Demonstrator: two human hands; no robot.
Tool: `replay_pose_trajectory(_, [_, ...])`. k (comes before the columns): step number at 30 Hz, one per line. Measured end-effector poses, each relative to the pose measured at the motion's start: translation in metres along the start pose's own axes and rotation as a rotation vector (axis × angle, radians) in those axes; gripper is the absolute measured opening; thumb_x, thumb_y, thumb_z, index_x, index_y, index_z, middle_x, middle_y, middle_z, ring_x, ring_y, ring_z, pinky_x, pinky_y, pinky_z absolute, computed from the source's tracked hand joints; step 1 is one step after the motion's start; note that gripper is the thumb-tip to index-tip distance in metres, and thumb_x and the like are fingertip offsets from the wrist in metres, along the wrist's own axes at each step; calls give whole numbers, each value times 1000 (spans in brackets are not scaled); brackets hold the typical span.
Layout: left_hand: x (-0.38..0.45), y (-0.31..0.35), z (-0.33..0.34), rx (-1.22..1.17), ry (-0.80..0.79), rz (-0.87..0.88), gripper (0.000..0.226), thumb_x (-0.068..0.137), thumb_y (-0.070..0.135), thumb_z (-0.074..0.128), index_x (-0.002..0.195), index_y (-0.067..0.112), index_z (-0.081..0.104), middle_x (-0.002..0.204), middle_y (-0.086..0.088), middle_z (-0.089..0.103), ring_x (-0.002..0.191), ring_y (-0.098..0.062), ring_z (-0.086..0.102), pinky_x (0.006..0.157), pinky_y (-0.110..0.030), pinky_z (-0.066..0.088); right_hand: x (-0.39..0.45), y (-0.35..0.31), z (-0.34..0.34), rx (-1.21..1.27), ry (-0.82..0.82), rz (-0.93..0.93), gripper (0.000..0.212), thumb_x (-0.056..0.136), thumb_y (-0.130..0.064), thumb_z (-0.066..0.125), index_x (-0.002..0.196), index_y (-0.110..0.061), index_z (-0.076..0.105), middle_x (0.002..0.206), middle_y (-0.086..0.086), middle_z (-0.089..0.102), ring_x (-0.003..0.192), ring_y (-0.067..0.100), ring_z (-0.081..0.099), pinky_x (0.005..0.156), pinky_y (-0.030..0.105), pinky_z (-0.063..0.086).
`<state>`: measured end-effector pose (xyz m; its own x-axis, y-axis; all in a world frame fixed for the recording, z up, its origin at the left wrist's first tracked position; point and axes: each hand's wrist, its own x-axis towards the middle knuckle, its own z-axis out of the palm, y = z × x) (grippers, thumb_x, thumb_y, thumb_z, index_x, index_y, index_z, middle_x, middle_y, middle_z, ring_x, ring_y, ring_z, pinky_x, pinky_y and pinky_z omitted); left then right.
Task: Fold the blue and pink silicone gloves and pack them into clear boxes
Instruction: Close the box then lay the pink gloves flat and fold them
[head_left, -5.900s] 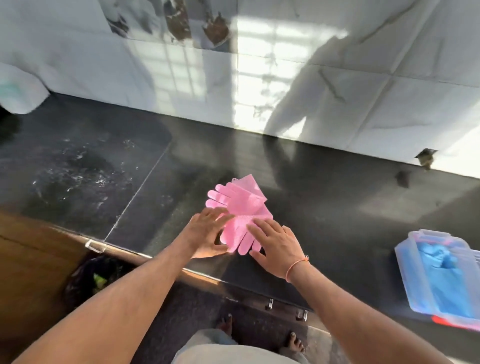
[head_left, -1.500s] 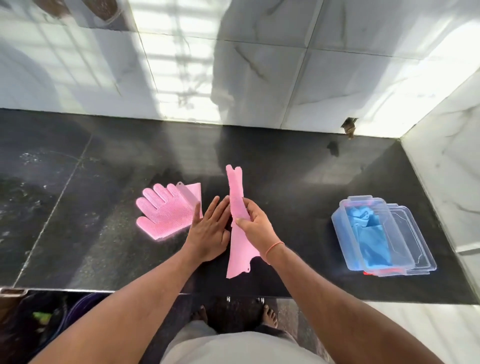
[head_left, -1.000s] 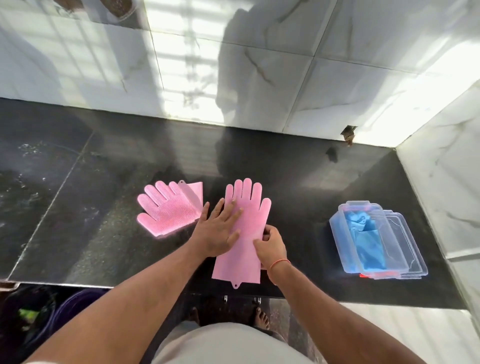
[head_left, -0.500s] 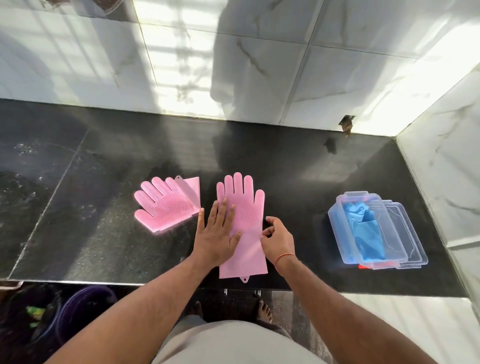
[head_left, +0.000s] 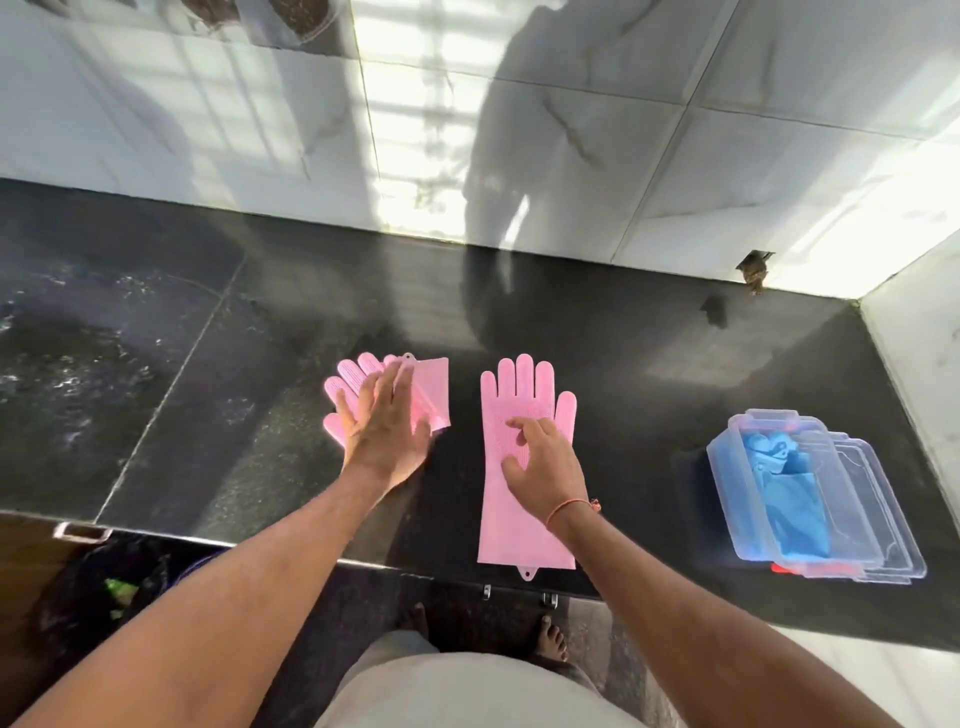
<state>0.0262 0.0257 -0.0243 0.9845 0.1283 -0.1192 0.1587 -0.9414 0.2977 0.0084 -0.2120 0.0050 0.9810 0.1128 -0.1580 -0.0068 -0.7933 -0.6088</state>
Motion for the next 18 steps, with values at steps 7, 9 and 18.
replay_pose_trajectory(7, [-3,-71,-25,-147,63,-415,95,97,55,62,173,20,16,174,-4,23,152,-35,33,114,-60,40,48,-65,36,-56,-171,-86,46,100,-26,64,145,-17,65,138,4,72,129,27,63,116,42,47])
replay_pose_trajectory(9, [-7,-82,-25,-154,24,-447,99,97,62,61,173,19,14,171,-7,28,150,-35,37,115,-58,38,61,-81,45,-125,-218,-86,39,99,-26,60,136,-13,65,129,11,73,121,38,63,107,48,49])
replay_pose_trajectory(18, [5,-98,-27,-627,-57,-478,79,91,22,75,164,15,44,108,13,74,108,-15,69,89,-27,50,77,-114,76,-216,-315,93,7,91,-27,63,86,-23,61,96,2,65,103,31,56,88,47,55])
